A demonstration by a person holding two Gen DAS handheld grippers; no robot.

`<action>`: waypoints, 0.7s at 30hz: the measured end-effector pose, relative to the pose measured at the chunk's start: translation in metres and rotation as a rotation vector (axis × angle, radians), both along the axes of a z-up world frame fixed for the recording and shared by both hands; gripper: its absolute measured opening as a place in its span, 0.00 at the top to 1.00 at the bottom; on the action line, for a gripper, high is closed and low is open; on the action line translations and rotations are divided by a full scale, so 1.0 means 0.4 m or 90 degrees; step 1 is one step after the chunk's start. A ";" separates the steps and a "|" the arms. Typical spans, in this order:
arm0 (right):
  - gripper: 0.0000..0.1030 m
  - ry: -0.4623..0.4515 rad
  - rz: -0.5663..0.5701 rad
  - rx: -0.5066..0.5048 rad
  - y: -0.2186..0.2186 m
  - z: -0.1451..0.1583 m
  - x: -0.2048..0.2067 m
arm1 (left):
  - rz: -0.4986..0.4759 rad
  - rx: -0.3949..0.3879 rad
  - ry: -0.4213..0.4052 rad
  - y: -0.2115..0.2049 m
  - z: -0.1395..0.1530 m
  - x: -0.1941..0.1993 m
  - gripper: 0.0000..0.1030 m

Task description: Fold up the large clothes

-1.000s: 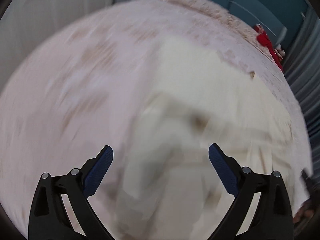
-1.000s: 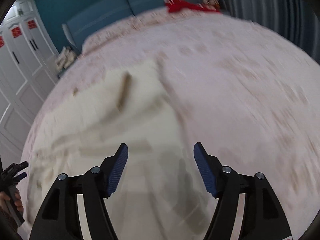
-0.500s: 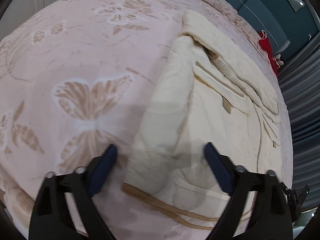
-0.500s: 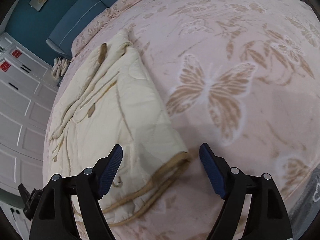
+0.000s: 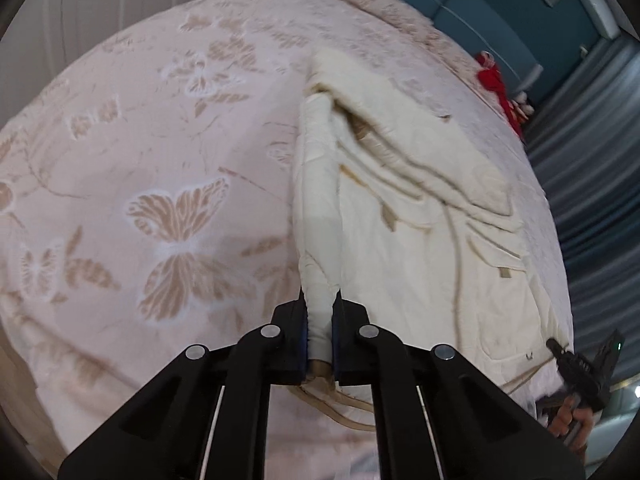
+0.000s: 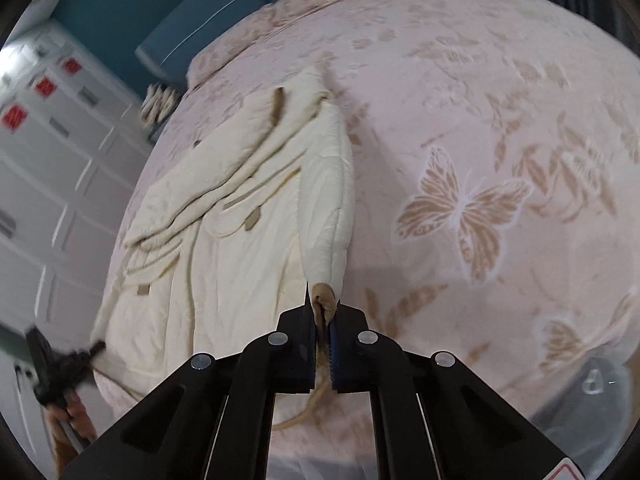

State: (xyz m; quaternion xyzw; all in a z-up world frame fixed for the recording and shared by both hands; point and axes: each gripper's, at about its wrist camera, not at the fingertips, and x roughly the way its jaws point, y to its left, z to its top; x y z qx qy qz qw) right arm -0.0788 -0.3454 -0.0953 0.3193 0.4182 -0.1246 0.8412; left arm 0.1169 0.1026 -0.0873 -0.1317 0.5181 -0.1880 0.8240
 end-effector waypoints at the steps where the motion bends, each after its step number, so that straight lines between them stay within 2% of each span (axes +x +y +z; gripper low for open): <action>1: 0.96 0.010 0.020 -0.014 0.008 0.014 -0.013 | -0.014 0.003 -0.001 0.010 0.021 -0.030 0.94; 5: 0.96 0.086 0.134 -0.074 0.056 0.090 -0.142 | -0.052 0.000 0.021 0.090 0.083 -0.177 0.94; 7: 0.96 0.121 0.177 -0.074 0.081 0.118 -0.219 | -0.055 -0.007 0.041 0.137 0.102 -0.257 0.94; 11: 0.96 0.160 0.213 -0.046 0.132 0.171 -0.351 | -0.029 -0.037 0.066 0.225 0.170 -0.405 0.94; 13: 0.96 0.127 0.208 -0.040 0.146 0.219 -0.370 | -0.009 -0.063 0.054 0.242 0.212 -0.431 0.94; 15: 0.96 0.073 0.190 -0.042 0.141 0.266 -0.345 | -0.004 -0.069 0.024 0.231 0.250 -0.418 0.94; 16: 0.96 0.041 0.180 -0.049 0.131 0.294 -0.319 | -0.009 -0.068 -0.012 0.212 0.278 -0.391 0.94; 18: 0.96 -0.007 0.163 -0.060 0.110 0.330 -0.270 | -0.010 -0.062 -0.050 0.189 0.304 -0.349 0.94; 21: 0.96 -0.069 0.112 -0.060 0.039 0.344 -0.167 | 0.011 -0.065 -0.099 0.145 0.330 -0.224 0.94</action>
